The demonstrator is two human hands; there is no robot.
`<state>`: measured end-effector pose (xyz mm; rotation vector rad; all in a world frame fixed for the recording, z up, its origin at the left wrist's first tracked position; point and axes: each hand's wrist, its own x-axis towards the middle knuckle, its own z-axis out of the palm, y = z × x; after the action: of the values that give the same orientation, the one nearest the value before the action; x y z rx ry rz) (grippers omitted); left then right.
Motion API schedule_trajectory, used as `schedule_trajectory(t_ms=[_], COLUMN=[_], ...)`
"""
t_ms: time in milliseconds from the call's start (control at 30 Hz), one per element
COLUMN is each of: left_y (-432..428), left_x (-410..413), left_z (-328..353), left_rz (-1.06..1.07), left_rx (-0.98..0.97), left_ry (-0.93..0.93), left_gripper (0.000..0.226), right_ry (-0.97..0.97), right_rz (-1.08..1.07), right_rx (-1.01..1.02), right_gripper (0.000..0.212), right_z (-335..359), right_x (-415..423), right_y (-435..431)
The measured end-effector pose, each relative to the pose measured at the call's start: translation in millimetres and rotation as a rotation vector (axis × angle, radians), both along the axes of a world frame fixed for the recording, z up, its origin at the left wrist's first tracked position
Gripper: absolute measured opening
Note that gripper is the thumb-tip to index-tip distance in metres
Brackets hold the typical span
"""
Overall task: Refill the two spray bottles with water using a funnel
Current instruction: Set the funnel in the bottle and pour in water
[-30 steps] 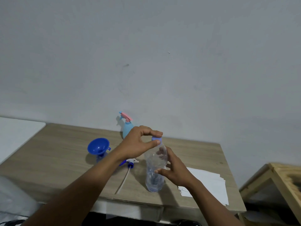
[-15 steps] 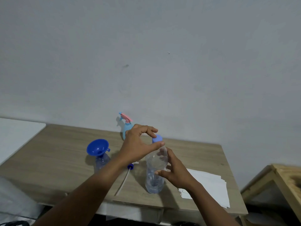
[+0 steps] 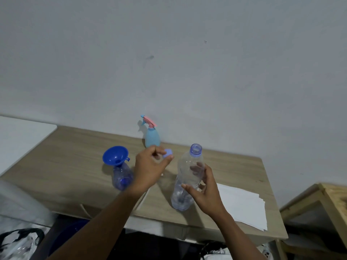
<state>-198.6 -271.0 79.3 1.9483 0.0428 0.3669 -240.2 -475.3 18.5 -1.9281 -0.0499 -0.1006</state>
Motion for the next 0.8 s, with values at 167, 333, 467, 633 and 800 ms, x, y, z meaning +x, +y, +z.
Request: schedule_trajectory(t_ms=[167, 333, 467, 633, 800], left_y=[14.7, -7.1, -11.7, -12.7, -10.4], left_x=[-4.0, -18.9, -20.5, -19.0, -26.2], left_z=[-118.9, -144.7, -163.4, -169.8, -159.9], left_rz=[-0.107, -0.115, -0.124, -0.141, -0.203], left_rx=[0.343, 0.5, 0.512, 0.594, 0.544], left_ry=[0.441, 0.519, 0.533, 0.44, 0.261], left_gripper=[0.03, 0.014, 0.017, 0.018, 0.018], right_ry=[-0.001, 0.006, -0.008, -0.052, -0.088], right_rz=[-0.053, -0.074, -0.063, -0.04, -0.055], right_rx=[0.029, 0.031, 0.041, 0.019, 0.014], right_gripper=[0.082, 0.083, 0.085, 0.096, 0.109], right_z=[-2.6, -5.8, -7.2, -5.8, -6.1], right_x=[-5.4, -12.1, -21.4, -25.9, -20.5], right_y=[-13.8, -21.2, -16.8, -5.4, 2.6])
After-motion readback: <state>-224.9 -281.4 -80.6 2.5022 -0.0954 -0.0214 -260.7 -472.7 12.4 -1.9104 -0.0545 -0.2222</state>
